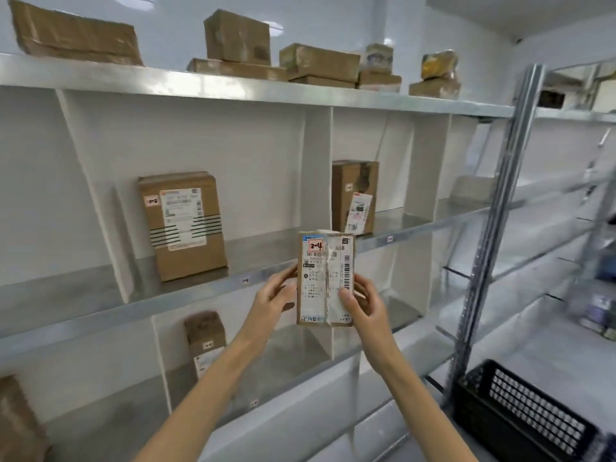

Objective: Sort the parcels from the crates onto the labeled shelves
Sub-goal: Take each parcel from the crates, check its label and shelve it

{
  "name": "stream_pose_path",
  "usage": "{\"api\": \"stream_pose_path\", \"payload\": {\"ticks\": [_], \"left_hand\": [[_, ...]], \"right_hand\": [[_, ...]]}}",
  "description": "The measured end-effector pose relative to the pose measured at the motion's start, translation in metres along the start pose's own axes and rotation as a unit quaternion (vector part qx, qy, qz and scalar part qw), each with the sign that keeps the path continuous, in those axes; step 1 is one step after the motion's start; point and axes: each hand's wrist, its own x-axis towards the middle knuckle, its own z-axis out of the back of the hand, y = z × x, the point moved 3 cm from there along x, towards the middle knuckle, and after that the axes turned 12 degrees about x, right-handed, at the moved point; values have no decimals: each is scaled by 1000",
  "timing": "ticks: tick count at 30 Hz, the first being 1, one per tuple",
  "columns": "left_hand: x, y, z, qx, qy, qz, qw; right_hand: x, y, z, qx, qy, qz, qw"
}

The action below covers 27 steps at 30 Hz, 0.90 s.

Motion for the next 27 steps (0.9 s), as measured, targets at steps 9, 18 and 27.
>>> {"api": "stream_pose_path", "payload": {"ticks": [9,18,27], "left_hand": [[62,-5,-160,-19,69,-12,997],[112,15,-322,-38,135,49,989],[144,23,-404,-34,164,61,984]], "right_hand": [[28,34,163,-58,-64,8,996],[50,59,317,-98,-95,2,991],[63,63,401,-110,-131,4,985]]}}
